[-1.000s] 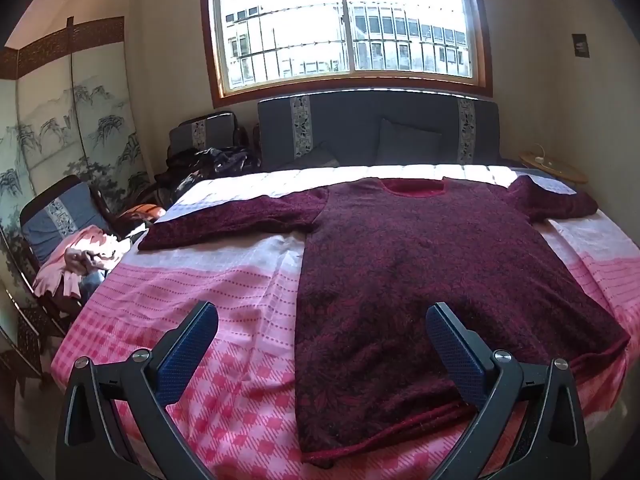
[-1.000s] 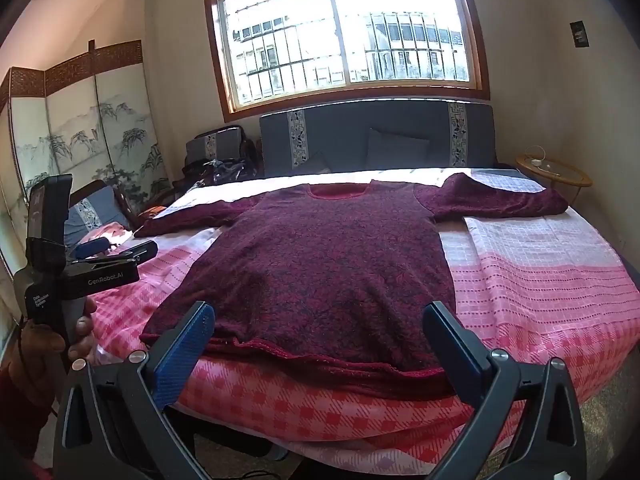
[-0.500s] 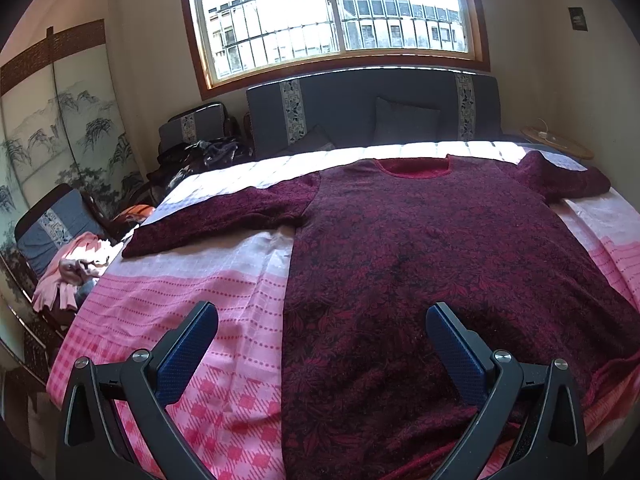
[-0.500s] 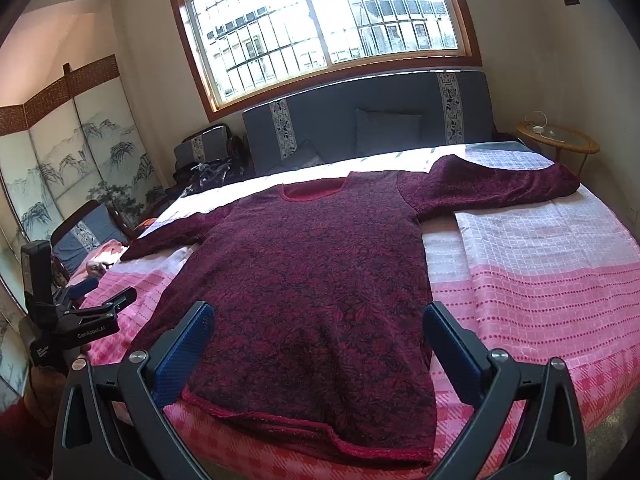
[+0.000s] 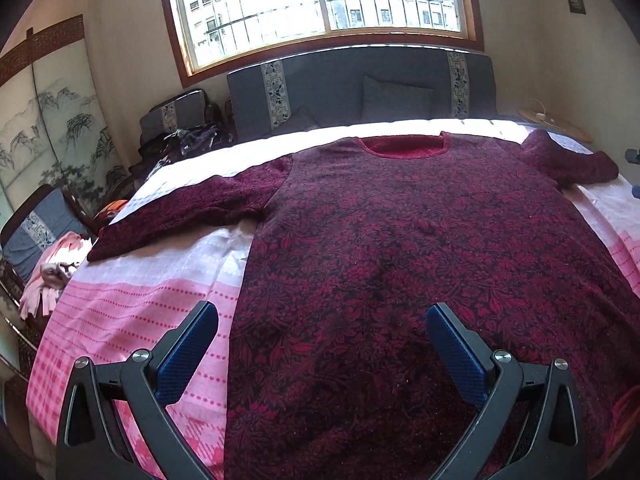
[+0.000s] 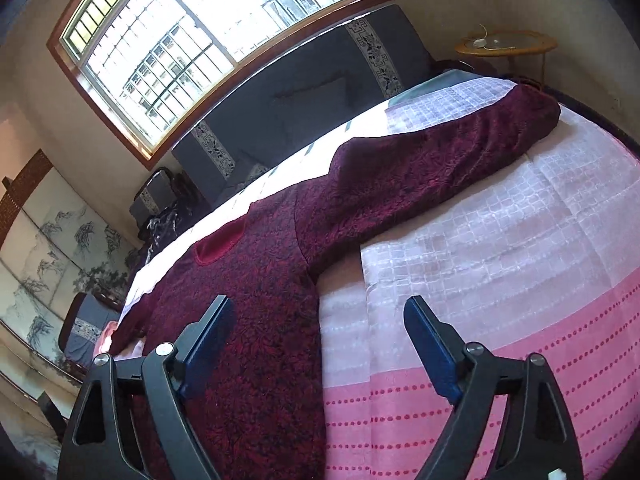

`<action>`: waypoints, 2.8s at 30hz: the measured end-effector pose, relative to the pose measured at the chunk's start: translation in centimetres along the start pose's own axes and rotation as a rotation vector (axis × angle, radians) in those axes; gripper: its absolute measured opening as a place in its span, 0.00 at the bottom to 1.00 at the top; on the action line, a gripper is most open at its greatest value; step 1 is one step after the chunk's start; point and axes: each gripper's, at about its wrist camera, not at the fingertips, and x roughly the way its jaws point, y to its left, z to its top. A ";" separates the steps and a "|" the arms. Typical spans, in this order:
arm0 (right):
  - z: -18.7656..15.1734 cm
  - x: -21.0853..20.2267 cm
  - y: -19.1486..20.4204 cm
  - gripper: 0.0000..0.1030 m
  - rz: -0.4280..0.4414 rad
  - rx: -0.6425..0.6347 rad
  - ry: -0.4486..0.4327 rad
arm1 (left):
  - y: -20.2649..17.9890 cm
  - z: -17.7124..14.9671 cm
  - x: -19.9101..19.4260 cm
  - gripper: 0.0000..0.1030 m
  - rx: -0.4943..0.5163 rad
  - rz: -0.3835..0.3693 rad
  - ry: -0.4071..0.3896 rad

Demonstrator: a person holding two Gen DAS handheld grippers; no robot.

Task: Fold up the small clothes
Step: 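Reach the right gripper to a sleeve cuff and close on it, then carry the held sleeve with the right gripper across the sweater body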

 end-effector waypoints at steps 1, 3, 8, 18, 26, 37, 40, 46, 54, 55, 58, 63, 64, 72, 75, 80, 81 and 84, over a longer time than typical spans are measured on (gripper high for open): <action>0.9 0.6 -1.2 0.75 0.011 0.034 0.007 | 0.1 -0.1 0.4 1.00 -0.007 -0.010 -0.009; 2.4 1.6 -3.4 0.73 0.016 0.104 0.015 | 0.3 -0.5 1.4 1.00 -0.018 -0.032 -0.009; 6.0 2.9 -8.8 0.69 -0.022 0.249 -0.025 | 0.9 -0.8 2.5 1.00 -0.049 -0.058 -0.013; 10.0 3.3 -19.9 0.70 -0.060 0.589 -0.182 | 3.1 -1.3 3.8 1.00 -0.182 -0.140 0.035; 14.2 4.8 -23.6 0.67 -0.057 0.632 -0.221 | 3.8 -1.7 4.8 1.00 -0.245 -0.154 0.075; 16.5 6.8 -24.8 0.13 -0.194 0.585 -0.142 | 3.9 -1.7 5.3 1.00 -0.265 -0.172 0.107; 16.4 5.8 -22.4 0.13 -0.175 0.523 -0.195 | 4.4 -1.8 5.3 1.00 -0.299 -0.181 0.101; 15.5 6.5 -10.4 0.12 0.029 0.341 -0.175 | 6.1 -2.1 4.7 1.00 -0.391 -0.214 0.073; 9.7 14.1 8.2 0.12 0.240 0.152 -0.011 | 10.8 -1.7 1.8 1.00 -0.435 -0.217 -0.023; 8.4 15.4 10.2 0.12 0.250 0.134 0.014 | 11.3 -1.8 1.6 1.00 -0.418 -0.196 -0.033; 4.4 19.6 15.2 0.10 0.270 0.108 0.088 | 12.4 -2.5 1.6 1.00 -0.364 -0.148 -0.053; -1.6 26.2 21.5 0.09 0.265 0.093 0.207 | 13.1 -3.8 3.0 1.00 -0.381 -0.156 0.021; -2.6 27.2 22.6 0.08 0.257 0.082 0.222 | 13.2 -4.0 3.4 1.00 -0.396 -0.155 0.044; -3.0 25.7 23.1 0.14 0.256 0.009 0.210 | 16.5 -5.8 4.3 1.00 -0.612 -0.303 0.044; -2.4 24.9 19.6 0.38 0.313 0.205 0.249 | 16.8 -6.1 3.9 1.00 -0.646 -0.317 0.019; -3.4 26.0 19.3 0.38 0.271 0.245 0.298 | 16.2 -5.8 3.9 1.00 -0.621 -0.301 0.033; -3.3 26.1 20.4 0.38 0.199 0.159 0.286 | 16.3 -5.8 4.0 1.00 -0.630 -0.302 0.038; -3.8 25.9 25.1 0.39 -0.090 -0.265 0.186 | 16.7 -6.0 4.2 1.00 -0.652 -0.310 0.037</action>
